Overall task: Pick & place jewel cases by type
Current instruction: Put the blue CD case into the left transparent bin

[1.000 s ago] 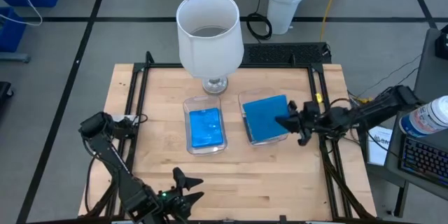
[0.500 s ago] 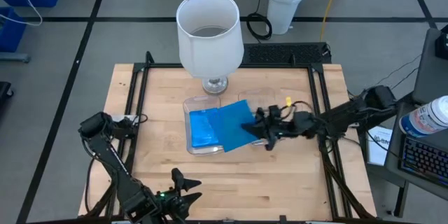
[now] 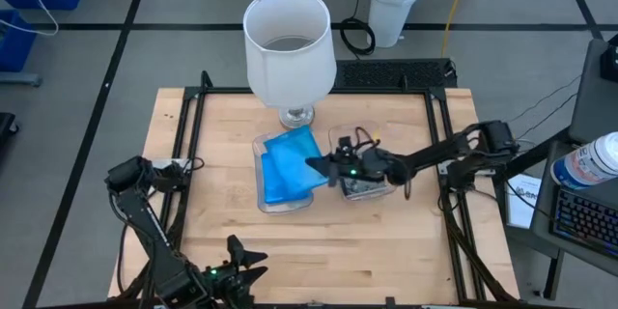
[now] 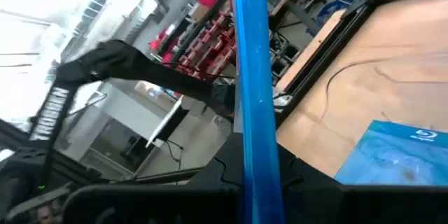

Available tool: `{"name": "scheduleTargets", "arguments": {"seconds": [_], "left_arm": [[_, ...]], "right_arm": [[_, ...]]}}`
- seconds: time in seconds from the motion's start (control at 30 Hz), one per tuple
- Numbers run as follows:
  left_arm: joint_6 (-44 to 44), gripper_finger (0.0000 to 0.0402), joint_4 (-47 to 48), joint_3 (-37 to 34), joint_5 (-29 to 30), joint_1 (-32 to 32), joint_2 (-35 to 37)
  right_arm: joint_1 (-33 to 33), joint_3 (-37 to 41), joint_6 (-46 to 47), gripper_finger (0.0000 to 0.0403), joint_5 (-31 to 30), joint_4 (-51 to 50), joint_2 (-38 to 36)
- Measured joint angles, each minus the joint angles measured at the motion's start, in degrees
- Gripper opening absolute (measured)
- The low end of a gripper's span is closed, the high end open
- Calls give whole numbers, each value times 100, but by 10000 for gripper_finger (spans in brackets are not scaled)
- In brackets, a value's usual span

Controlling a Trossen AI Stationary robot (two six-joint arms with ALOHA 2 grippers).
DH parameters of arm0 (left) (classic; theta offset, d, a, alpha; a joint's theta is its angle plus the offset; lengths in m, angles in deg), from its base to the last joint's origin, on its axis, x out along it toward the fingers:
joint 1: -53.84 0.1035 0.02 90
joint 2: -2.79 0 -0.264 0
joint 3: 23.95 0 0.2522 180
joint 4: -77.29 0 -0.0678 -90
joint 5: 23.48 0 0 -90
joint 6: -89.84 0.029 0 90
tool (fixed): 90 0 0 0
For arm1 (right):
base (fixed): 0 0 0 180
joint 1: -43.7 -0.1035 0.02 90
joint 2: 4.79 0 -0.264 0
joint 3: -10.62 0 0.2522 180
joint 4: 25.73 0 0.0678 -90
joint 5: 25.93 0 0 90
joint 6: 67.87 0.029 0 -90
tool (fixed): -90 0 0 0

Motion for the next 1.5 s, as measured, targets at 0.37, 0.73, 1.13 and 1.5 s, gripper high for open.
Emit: {"name": "scheduleTargets", "arguments": {"seconds": [0.37, 0.73, 1.13, 1.5], "left_arm": [[-244, 149, 430, 0, -34, -20, 0], [-511, 132, 645, 0, -131, -31, 0], [-629, 132, 617, 0, -181, -31, 0], [-603, 132, 635, 0, -412, -31, 0]], "right_arm": [[-34, -1544, -263, 4, -498, -2444, 811], [-139, -1672, 365, 4, -1034, -3184, 820], [-272, -1663, 642, 4, -866, -2513, 1419], [-233, -1665, -44, 45, -476, -2157, 1507]]}}
